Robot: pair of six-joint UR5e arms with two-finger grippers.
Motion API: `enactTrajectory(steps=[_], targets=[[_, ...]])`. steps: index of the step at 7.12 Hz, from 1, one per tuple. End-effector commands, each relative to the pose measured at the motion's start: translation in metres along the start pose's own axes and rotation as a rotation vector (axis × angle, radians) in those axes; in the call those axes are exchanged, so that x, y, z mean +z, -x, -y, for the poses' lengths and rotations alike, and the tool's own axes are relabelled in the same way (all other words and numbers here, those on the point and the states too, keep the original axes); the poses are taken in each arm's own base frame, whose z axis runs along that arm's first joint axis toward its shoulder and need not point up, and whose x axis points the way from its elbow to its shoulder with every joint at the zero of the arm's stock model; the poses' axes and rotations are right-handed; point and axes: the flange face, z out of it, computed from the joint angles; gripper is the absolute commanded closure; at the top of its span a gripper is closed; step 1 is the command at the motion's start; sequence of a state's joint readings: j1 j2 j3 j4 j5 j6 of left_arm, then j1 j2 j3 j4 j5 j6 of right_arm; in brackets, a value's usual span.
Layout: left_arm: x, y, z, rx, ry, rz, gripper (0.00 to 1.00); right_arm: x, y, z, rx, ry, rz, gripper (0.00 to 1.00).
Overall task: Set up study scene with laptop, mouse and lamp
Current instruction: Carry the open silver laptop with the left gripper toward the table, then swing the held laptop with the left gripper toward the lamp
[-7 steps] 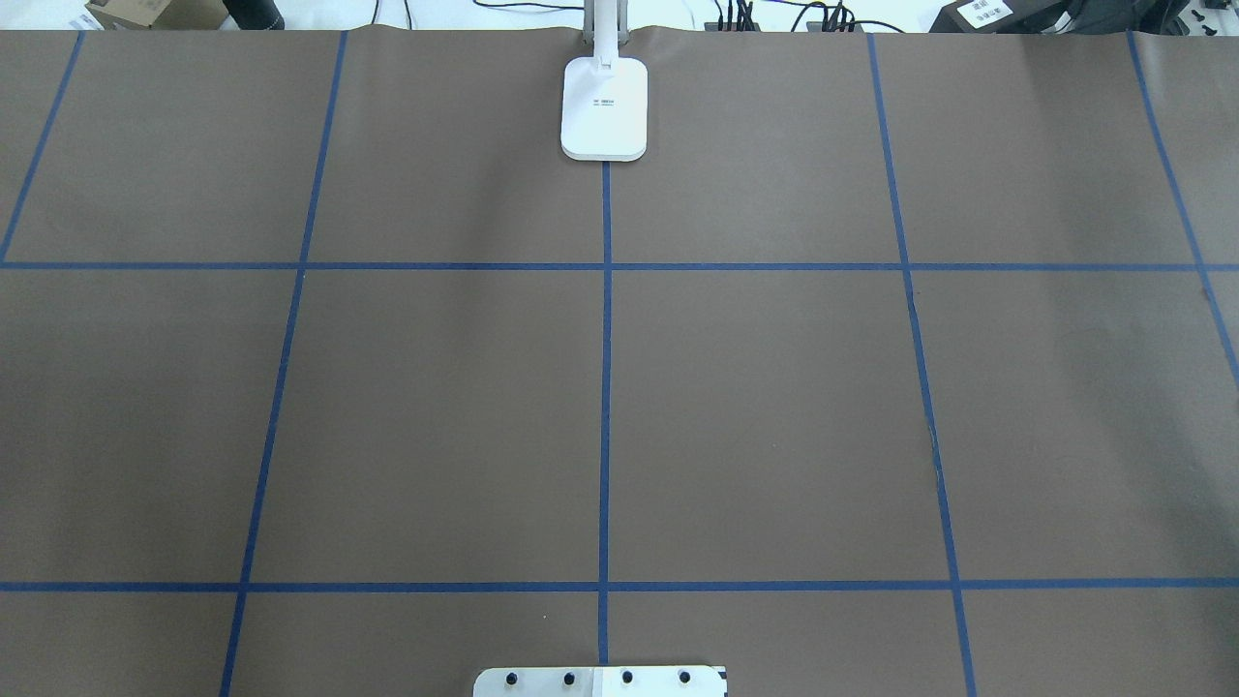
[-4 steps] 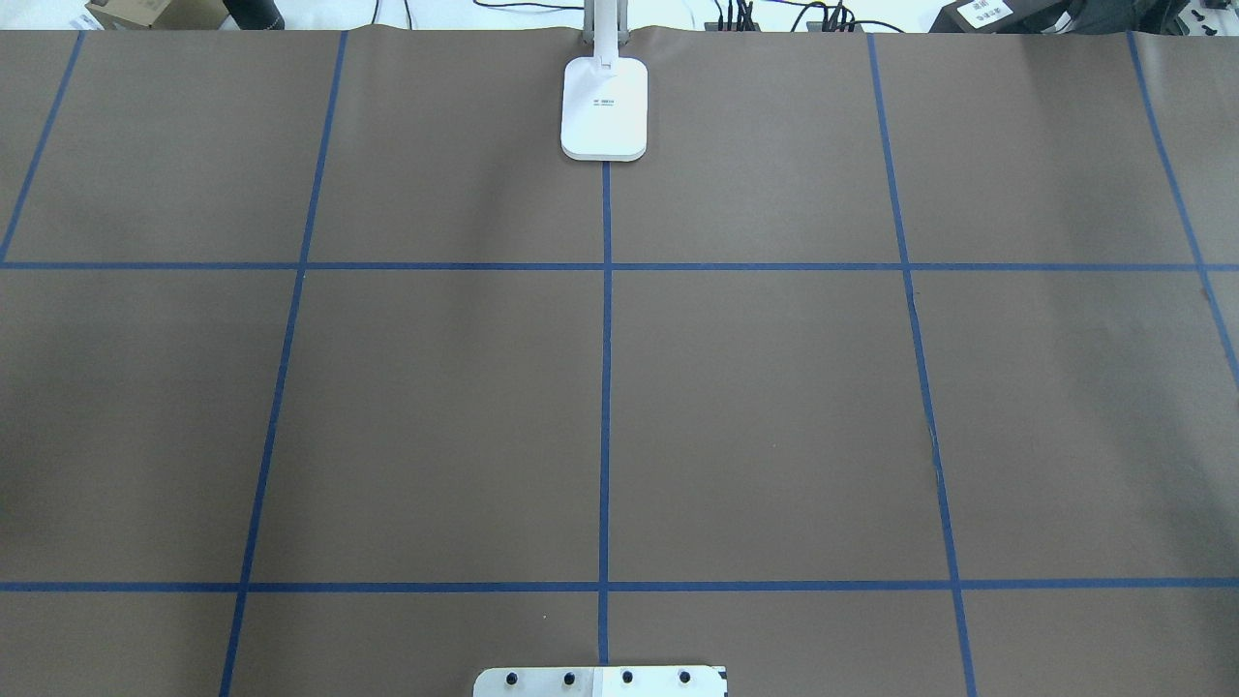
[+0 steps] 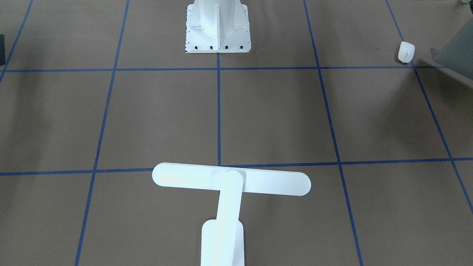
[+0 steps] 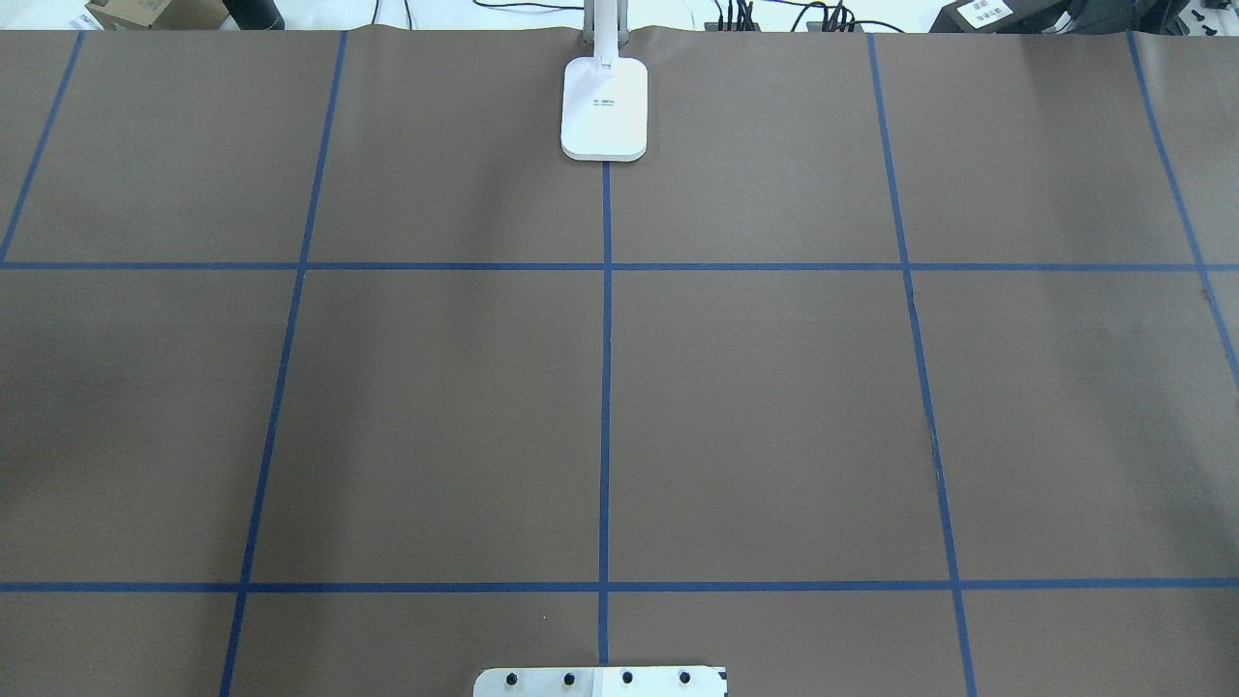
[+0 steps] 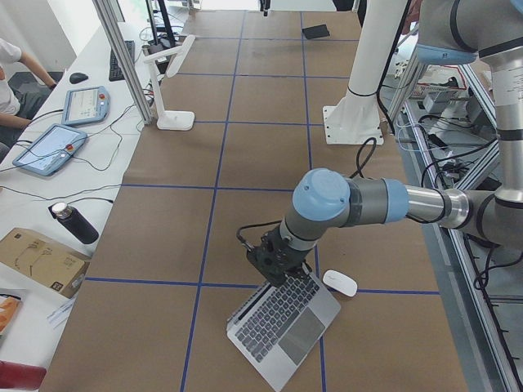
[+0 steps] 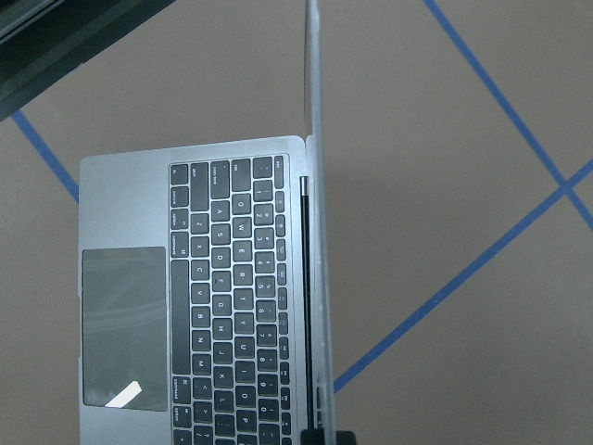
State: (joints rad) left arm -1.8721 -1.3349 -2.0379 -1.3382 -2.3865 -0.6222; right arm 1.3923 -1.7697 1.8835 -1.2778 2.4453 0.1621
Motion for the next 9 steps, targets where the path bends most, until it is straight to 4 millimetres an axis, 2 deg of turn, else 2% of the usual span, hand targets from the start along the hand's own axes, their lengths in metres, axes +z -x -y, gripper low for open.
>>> enactTrajectory(steps=[1,2,4,5,6,7,9], targets=[[-0.013,-0.119,-0.006,0.001,0.015,-0.007,1.0,0.003,-0.001,0.008,-0.006,-0.002,-0.016,0.01],[-0.003,-0.18,-0.024,-0.017,0.036,-0.007,1.0,0.007,-0.005,0.015,-0.005,0.0,-0.018,0.01],[0.001,-0.31,-0.086,-0.086,0.085,-0.023,1.0,0.014,-0.012,0.022,0.004,0.008,-0.019,0.01],[-0.002,-0.364,-0.123,-0.122,0.113,-0.006,1.0,0.018,-0.015,0.027,0.008,0.01,-0.02,0.01],[0.002,-0.416,-0.175,-0.177,0.15,0.012,1.0,0.019,-0.015,0.03,0.007,0.011,-0.021,0.01],[0.005,-0.453,-0.225,-0.238,0.176,0.019,1.0,0.019,-0.014,0.034,0.005,0.008,-0.02,0.01],[0.006,-0.503,-0.308,-0.391,0.201,0.027,1.0,0.018,-0.013,0.034,0.005,0.007,-0.019,0.01]])
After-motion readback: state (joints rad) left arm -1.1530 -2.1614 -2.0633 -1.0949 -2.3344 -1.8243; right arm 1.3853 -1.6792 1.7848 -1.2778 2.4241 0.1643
